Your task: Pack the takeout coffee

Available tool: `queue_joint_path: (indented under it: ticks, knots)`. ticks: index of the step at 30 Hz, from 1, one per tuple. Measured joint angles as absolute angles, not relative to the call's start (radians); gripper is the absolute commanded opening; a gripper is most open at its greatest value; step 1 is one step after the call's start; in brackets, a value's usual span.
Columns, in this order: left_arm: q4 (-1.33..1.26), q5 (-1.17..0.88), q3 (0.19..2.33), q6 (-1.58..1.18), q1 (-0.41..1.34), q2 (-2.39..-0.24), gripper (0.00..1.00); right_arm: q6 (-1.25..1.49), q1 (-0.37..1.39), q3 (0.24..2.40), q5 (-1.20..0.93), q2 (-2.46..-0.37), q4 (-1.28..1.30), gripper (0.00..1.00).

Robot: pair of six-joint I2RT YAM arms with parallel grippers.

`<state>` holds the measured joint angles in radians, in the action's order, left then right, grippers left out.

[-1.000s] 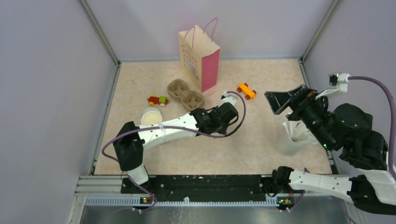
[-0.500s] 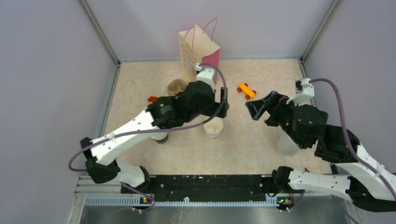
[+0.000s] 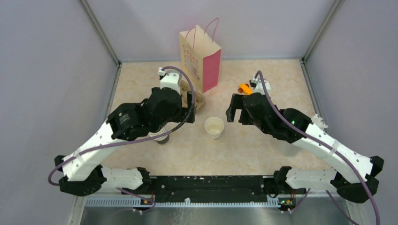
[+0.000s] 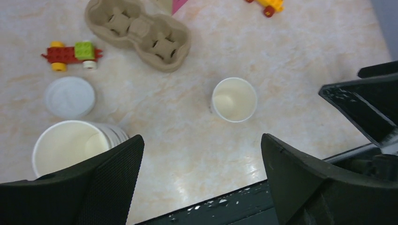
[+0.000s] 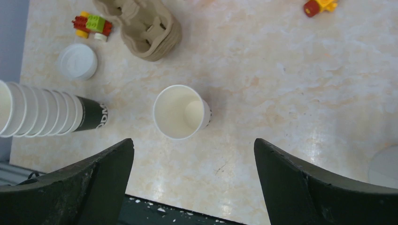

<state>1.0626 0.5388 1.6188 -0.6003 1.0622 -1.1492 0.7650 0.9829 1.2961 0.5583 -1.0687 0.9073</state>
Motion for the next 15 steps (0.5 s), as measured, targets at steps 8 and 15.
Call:
queue_joint_path:
  ticks: [8, 15]
  knots:
    - [1.271, 0.499, 1.780, -0.588, 0.764, -1.334, 0.96, 0.673, 0.965, 1.332, 0.394, -1.108, 0.846, 0.97]
    - [1.246, 0.377, 1.858, -0.556, 0.307, -1.432, 0.87, 0.606, 0.964, 1.332, 0.289, -1.098, 0.825, 0.97]
